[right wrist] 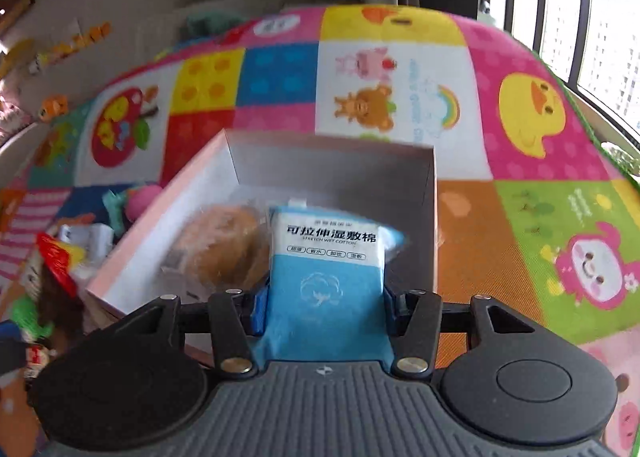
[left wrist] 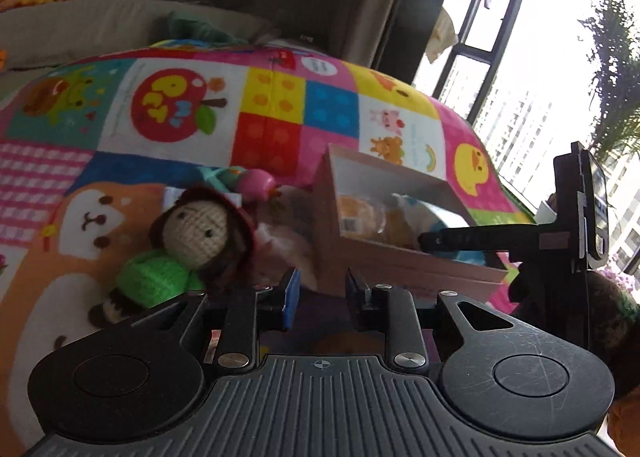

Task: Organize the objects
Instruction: 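Lower the toothbrush box and blue pack into the pink box, open both grippers, then grasp the crocheted doll with the left gripper and lift it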

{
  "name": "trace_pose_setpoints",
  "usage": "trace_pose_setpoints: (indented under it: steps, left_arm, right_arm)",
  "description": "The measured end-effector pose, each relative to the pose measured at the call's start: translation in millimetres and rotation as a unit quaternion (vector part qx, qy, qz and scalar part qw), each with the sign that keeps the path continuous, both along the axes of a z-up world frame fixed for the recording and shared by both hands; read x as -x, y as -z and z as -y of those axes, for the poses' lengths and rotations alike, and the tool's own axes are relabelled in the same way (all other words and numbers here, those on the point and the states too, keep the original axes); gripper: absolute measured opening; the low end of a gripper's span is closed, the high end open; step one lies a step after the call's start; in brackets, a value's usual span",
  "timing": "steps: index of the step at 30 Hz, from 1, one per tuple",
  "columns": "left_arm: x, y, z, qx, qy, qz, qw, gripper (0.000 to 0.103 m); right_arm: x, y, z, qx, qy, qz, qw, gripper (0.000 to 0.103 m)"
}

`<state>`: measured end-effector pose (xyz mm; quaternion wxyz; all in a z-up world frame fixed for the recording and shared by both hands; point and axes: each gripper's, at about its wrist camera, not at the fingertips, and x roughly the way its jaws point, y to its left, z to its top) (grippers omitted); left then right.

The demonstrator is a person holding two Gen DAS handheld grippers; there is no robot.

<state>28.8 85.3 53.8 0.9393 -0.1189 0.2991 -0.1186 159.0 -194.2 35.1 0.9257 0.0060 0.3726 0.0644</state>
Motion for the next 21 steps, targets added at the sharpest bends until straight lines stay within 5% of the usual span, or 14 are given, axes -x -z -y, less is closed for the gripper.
trace_pose_setpoints:
  steps: [6,14,17,21]
  left_arm:
    - [4,14,-49,0.007,-0.063,-0.016,0.9979,0.027]
    - [-8,10,-72,-0.013,-0.06,0.01,0.9981,0.027]
    - [-32,14,-62,-0.071,-0.012,-0.004,0.9974,0.028]
    - [-59,24,-44,-0.165,0.027,-0.016,0.9858,0.034]
  right_arm:
    - [22,-4,0,0.013,-0.01,0.026,1.0,0.056]
    - [80,-31,16,0.008,-0.034,0.063,0.997,0.072]
    - [94,-32,19,0.002,-0.045,0.054,0.998,0.072]
    - [109,-29,21,-0.003,-0.059,0.039,0.997,0.074]
